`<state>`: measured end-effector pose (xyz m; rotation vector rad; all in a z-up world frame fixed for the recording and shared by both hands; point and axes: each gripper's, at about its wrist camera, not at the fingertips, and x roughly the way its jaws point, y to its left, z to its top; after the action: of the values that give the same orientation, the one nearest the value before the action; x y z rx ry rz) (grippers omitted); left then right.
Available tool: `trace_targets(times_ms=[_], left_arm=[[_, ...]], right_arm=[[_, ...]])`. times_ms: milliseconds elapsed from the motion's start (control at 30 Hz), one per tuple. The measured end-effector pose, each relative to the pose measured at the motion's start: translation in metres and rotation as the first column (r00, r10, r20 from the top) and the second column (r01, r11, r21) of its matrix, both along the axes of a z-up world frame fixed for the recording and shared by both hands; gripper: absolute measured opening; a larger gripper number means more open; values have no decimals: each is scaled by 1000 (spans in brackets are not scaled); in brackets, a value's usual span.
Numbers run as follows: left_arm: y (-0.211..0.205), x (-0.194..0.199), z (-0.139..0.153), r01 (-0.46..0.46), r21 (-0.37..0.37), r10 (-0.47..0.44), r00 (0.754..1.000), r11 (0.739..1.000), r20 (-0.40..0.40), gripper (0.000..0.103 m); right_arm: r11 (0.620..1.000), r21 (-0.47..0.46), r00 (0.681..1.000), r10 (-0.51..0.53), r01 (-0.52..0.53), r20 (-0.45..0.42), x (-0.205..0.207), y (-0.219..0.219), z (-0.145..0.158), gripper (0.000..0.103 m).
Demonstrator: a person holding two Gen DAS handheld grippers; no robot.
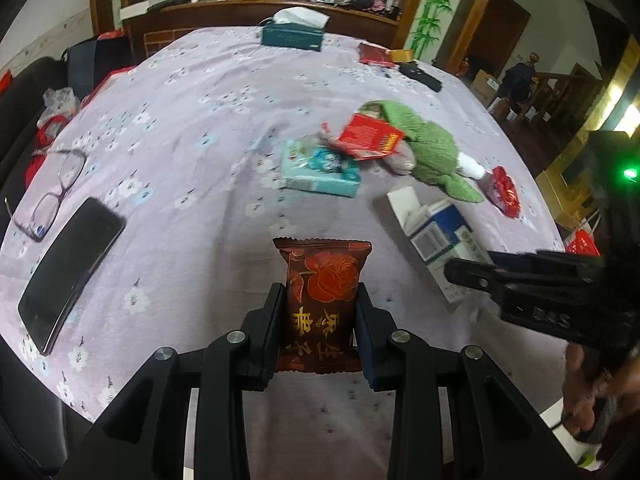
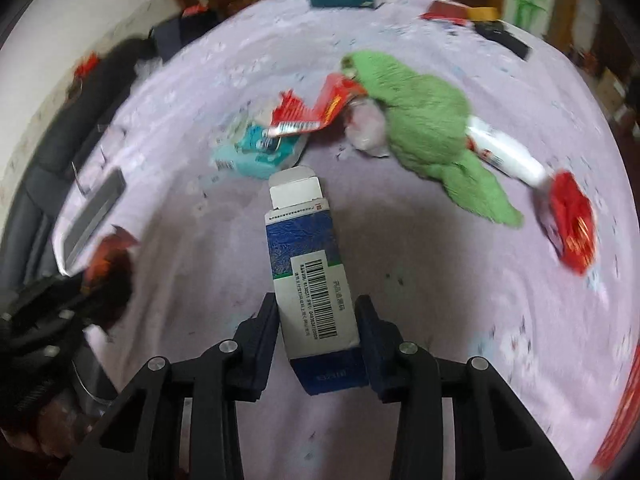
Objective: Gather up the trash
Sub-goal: 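Lift the wrapper and medicine box and carry both toward the red basket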
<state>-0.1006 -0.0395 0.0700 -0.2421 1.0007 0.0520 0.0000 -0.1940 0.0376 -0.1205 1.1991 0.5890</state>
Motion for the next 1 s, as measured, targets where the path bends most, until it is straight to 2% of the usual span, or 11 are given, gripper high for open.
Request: trace_targets(times_ms=[133,467,1000], left_arm=[[-22,4,7,37,26,-38,999,999,22,31],[-90,16,15,161,47,-163,986,986,44,31],[-159,29,35,275,112,-284,956,955,72,31]], right_arm=[[994,51,995,-96,96,3,-19,-33,16,42],[960,78,961,-273,269,54,-42,-104,38,42],[919,123,918,-386,375,92,-53,-174,58,42]])
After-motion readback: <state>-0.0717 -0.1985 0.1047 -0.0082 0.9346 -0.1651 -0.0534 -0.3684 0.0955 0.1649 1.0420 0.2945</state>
